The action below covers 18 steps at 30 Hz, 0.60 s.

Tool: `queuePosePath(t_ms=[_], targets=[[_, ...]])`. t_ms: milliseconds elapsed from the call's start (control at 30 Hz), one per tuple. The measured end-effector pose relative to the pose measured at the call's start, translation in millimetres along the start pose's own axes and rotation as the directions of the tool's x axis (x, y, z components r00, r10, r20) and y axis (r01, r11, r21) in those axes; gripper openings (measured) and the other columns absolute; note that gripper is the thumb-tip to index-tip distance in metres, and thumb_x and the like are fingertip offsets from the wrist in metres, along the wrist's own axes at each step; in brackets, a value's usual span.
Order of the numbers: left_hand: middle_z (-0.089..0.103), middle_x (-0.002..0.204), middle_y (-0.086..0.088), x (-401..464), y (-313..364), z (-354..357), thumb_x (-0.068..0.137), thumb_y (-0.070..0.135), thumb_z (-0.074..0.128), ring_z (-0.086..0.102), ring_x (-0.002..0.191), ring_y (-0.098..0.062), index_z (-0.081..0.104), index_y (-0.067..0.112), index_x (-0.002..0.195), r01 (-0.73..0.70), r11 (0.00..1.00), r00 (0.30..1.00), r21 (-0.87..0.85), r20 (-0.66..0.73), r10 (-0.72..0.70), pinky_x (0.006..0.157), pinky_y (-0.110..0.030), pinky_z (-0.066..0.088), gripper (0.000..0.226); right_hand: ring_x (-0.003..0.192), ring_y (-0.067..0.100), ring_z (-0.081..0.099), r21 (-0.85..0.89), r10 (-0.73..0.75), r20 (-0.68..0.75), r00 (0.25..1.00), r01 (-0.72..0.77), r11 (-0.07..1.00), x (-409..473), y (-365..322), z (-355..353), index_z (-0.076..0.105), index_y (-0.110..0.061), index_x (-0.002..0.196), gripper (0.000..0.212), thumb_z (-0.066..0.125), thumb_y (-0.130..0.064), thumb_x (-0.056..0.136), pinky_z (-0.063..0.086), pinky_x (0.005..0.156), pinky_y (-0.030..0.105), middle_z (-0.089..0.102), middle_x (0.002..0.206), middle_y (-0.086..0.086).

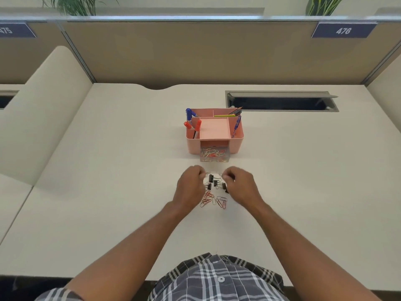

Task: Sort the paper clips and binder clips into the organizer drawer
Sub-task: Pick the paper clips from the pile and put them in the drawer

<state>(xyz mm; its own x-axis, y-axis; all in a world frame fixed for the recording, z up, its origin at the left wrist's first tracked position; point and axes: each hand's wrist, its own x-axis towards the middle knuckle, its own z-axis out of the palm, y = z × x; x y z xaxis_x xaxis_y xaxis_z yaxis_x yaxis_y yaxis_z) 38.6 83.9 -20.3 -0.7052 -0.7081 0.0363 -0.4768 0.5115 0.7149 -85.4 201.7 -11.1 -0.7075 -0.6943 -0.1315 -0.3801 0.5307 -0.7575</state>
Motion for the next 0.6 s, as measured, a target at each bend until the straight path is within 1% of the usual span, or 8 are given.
queuePosePath(t_ms=[100, 167, 267, 333, 433, 500, 567, 600], targets=[[0.060, 0.083, 0.001, 30.5, 16.0, -11.9, 0.092, 0.007, 0.050, 0.054, 0.076, -0.018, 0.057, 0.016, 0.085, -0.002, 1.000, 0.999, -0.007, -0.046, 0.002, 0.066, -0.031, 0.043, 0.013, 0.072, 0.013, 0.061, 0.047, -0.063, -0.113, 0.992, 0.069, 0.996, 24.1, -24.4, -15.4, 0.063, -0.025, 0.079, 0.014, 0.059, -0.015, 0.089, 0.050, 0.068, 0.030, 0.064, 0.074, -0.012], [0.060, 0.080, -0.001, 47.3, 25.9, -17.2, 0.089, 0.003, 0.051, 0.055, 0.074, -0.020, 0.055, 0.015, 0.082, -0.017, 1.000, 0.998, 0.018, -0.056, 0.018, 0.063, -0.035, 0.047, 0.014, 0.074, 0.013, 0.061, 0.013, -0.091, -0.133, 0.987, 0.094, 0.996, 39.9, -37.5, -21.5, 0.067, -0.022, 0.082, 0.015, 0.057, -0.014, 0.090, 0.050, 0.068, 0.029, 0.066, 0.078, -0.008], [0.063, 0.079, -0.002, 63.5, 35.1, -19.8, 0.088, 0.000, 0.051, 0.057, 0.074, -0.019, 0.060, 0.013, 0.079, -0.020, 0.999, 0.998, 0.048, -0.058, 0.023, 0.064, -0.037, 0.051, 0.018, 0.079, 0.016, 0.062, -0.053, -0.110, -0.125, 0.986, 0.104, 0.993, 56.0, -48.5, -23.5, 0.073, -0.017, 0.088, 0.018, 0.055, -0.011, 0.090, 0.053, 0.073, 0.034, 0.070, 0.084, -0.002], [0.066, 0.083, -0.003, 67.7, 36.2, -18.7, 0.089, -0.002, 0.052, 0.059, 0.077, -0.019, 0.065, 0.011, 0.084, -0.036, 0.998, 0.998, 0.050, -0.046, 0.038, 0.065, -0.033, 0.051, 0.019, 0.083, 0.020, 0.063, -0.065, -0.115, -0.112, 0.987, 0.108, 0.992, 59.9, -51.3, -23.1, 0.075, -0.013, 0.093, 0.023, 0.053, -0.007, 0.090, 0.054, 0.077, 0.038, 0.073, 0.089, 0.003], [0.065, 0.086, -0.001, 64.3, 33.1, -18.3, 0.090, -0.004, 0.050, 0.058, 0.079, -0.016, 0.064, 0.012, 0.088, -0.081, 0.997, 0.995, 0.001, -0.053, 0.081, 0.063, -0.022, 0.045, 0.021, 0.086, 0.026, 0.065, -0.044, -0.122, -0.106, 0.987, 0.118, 0.992, 58.6, -49.2, -25.1, 0.073, -0.006, 0.093, 0.022, 0.051, -0.004, 0.090, 0.055, 0.080, 0.042, 0.073, 0.091, 0.010], [0.063, 0.085, 0.000, 57.5, 28.4, -18.9, 0.090, -0.003, 0.048, 0.057, 0.078, -0.014, 0.062, 0.013, 0.089, -0.116, 0.993, 0.989, -0.036, -0.091, 0.112, 0.063, -0.020, 0.045, 0.021, 0.085, 0.023, 0.064, -0.031, -0.130, -0.112, 0.985, 0.128, 0.991, 53.8, -44.2, -27.7, 0.072, -0.005, 0.095, 0.021, 0.051, -0.004, 0.090, 0.056, 0.078, 0.037, 0.073, 0.091, 0.008], [0.062, 0.083, 0.000, 46.0, 21.0, -17.6, 0.089, -0.002, 0.049, 0.056, 0.076, -0.014, 0.062, 0.012, 0.089, -0.142, 0.989, 0.983, -0.044, -0.125, 0.135, 0.064, -0.024, 0.047, 0.020, 0.081, 0.013, 0.063, -0.006, -0.102, -0.105, 0.989, 0.102, 0.995, 43.9, -36.5, -30.2, 0.073, -0.013, 0.101, 0.024, 0.052, -0.007, 0.091, 0.050, 0.072, 0.024, 0.073, 0.092, 0.000], [0.062, 0.082, 0.000, 38.4, 15.8, -15.5, 0.088, -0.002, 0.050, 0.056, 0.076, -0.014, 0.062, 0.012, 0.088, -0.143, 0.989, 0.982, -0.041, -0.129, 0.137, 0.066, -0.026, 0.048, 0.018, 0.078, 0.011, 0.062, -0.009, -0.078, -0.088, 0.993, 0.078, 0.997, 37.0, -31.5, -30.6, 0.074, -0.016, 0.101, 0.024, 0.053, -0.008, 0.091, 0.048, 0.070, 0.022, 0.072, 0.090, -0.003]])
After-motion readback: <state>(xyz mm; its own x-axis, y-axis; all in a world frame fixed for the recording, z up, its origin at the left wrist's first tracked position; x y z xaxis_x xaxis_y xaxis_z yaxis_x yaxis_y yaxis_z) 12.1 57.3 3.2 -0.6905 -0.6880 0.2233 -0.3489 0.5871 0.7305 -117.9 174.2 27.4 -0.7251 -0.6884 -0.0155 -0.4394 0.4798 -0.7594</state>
